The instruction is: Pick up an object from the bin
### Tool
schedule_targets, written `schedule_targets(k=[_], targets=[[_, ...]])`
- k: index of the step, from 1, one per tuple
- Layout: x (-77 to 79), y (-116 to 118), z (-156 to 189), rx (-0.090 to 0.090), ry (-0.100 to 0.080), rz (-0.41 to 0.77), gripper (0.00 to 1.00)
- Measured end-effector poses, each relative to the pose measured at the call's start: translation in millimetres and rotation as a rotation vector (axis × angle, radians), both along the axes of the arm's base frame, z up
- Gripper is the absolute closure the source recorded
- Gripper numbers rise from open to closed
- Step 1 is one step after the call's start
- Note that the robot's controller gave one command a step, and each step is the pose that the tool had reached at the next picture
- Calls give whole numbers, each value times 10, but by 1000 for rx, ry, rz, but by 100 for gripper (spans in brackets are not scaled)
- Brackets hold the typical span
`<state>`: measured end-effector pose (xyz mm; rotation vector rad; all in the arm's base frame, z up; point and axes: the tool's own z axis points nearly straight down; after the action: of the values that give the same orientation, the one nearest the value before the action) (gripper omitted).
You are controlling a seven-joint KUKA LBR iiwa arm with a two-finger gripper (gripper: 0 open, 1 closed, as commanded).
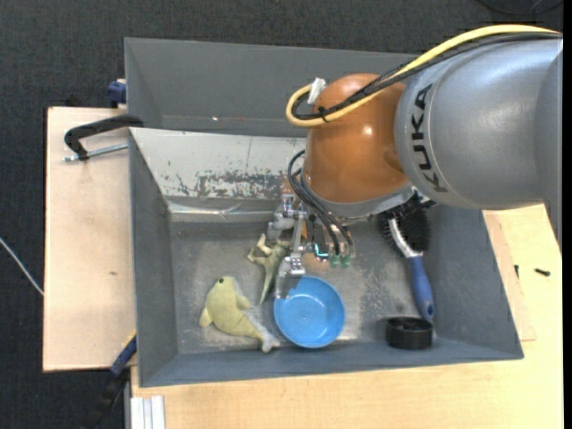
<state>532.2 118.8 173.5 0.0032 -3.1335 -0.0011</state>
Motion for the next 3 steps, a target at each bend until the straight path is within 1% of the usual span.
schedule_targets(k=[1,2,3], targets=[[196,-453,-801,5,-25,-17,0],[213,-496,-809,1,-29,-23,100],[305,-593,-922,7,-33,121,100]])
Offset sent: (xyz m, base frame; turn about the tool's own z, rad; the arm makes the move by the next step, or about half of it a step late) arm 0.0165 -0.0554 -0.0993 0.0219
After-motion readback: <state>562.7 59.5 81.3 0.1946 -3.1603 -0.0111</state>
